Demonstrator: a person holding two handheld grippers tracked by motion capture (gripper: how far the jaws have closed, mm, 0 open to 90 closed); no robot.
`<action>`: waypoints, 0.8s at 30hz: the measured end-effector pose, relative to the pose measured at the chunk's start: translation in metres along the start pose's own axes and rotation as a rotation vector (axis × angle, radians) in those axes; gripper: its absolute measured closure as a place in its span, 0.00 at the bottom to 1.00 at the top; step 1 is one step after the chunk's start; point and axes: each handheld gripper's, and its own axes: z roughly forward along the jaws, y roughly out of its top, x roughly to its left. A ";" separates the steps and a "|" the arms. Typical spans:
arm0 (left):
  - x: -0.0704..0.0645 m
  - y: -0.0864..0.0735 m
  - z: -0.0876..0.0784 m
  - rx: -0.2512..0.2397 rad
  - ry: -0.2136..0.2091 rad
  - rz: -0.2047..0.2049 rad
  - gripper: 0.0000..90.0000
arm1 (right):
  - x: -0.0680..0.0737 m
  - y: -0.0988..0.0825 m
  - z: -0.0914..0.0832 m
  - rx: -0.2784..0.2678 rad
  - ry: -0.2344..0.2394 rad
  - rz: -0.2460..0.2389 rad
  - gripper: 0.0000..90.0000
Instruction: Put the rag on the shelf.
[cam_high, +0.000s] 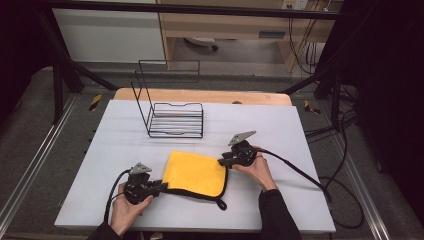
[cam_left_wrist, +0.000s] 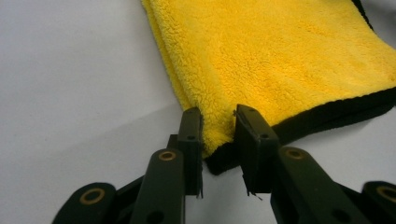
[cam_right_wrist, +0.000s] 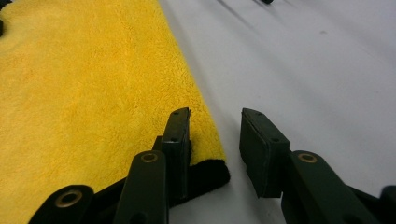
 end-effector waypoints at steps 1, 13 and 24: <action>-0.001 0.000 0.001 0.002 0.008 0.005 0.80 | 0.000 0.000 0.000 0.000 0.000 0.000 0.71; -0.003 0.009 0.002 0.051 0.007 0.005 0.92 | 0.009 -0.005 -0.002 -0.029 -0.007 0.090 0.92; -0.002 0.032 0.007 0.070 0.008 0.077 0.93 | 0.041 -0.013 -0.044 0.011 -0.066 0.157 0.92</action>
